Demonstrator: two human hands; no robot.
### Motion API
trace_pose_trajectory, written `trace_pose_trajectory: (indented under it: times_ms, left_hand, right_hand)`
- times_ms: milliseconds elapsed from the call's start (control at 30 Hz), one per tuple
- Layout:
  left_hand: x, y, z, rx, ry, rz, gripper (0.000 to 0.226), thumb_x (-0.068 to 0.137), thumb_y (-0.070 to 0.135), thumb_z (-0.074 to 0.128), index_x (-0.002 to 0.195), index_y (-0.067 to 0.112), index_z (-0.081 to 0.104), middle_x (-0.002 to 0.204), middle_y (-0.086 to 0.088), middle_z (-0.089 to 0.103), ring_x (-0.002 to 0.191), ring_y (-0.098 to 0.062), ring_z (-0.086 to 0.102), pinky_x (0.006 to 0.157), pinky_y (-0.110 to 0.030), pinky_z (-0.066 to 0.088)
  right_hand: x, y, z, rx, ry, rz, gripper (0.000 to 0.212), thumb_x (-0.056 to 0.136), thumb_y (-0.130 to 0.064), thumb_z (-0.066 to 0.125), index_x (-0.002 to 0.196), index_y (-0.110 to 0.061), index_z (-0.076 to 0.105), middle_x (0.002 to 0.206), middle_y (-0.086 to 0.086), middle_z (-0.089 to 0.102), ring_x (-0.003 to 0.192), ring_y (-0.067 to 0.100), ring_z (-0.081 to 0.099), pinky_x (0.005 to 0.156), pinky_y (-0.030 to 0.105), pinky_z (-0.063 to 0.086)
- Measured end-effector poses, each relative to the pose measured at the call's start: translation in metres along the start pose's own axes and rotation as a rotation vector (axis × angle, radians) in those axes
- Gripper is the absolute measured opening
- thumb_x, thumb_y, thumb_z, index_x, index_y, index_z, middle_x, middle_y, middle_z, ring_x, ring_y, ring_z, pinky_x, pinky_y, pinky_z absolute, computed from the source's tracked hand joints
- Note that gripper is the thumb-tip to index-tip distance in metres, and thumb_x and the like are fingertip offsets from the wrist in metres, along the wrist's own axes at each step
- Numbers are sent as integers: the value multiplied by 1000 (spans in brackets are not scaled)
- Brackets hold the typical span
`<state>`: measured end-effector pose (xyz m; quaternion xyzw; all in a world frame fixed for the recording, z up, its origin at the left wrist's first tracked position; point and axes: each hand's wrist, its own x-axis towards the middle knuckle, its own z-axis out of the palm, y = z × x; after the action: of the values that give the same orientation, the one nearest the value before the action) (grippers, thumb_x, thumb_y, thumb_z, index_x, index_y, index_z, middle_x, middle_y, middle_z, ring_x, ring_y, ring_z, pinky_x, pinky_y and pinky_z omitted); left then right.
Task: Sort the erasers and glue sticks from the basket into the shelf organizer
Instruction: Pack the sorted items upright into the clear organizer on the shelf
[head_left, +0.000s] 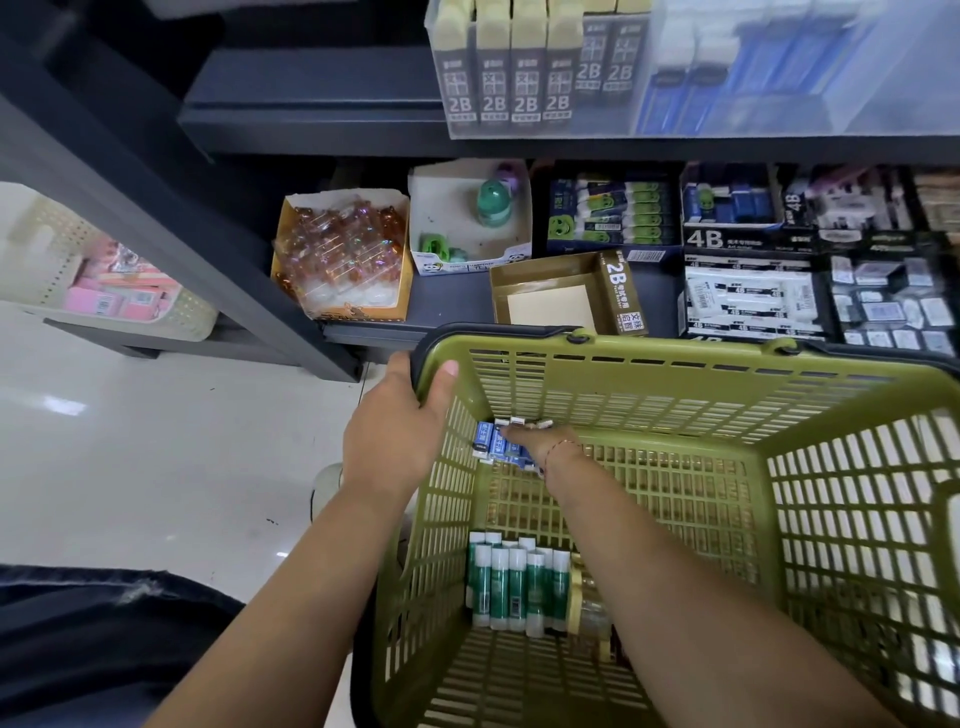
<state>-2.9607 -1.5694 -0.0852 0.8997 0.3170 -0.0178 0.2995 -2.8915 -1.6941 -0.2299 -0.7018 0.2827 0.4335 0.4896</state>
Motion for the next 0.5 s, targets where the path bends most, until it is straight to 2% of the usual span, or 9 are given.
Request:
trace_pose_trajectory:
  times_ms: [67, 333, 500]
  left_hand:
    - [0, 0, 0, -8, 2, 5, 37, 96, 56, 38, 108, 22, 48, 80, 7, 58, 77, -19, 53, 66, -31, 37]
    - [1, -1, 1, 9, 8, 5, 40, 95, 57, 37, 109, 21, 49, 84, 4, 60, 78, -21, 53, 66, -32, 39]
    - [1, -1, 1, 3, 9, -3, 40, 95, 57, 38, 106, 21, 49, 81, 4, 59, 78, -21, 55, 66, -33, 39]
  right_hand:
    - [-1, 2, 6, 0, -8, 0, 73, 77, -35, 78, 134, 2, 50, 135, 14, 54, 120, 29, 53, 89, 30, 42]
    - [3, 8, 17, 64, 121, -16, 74, 71, -35, 83, 124, 7, 54, 131, 19, 56, 117, 32, 55, 99, 41, 46]
    - [3, 5, 10, 225, 30, 27, 82, 74, -26, 82, 137, 7, 41, 139, 17, 48, 117, 29, 51, 95, 38, 42]
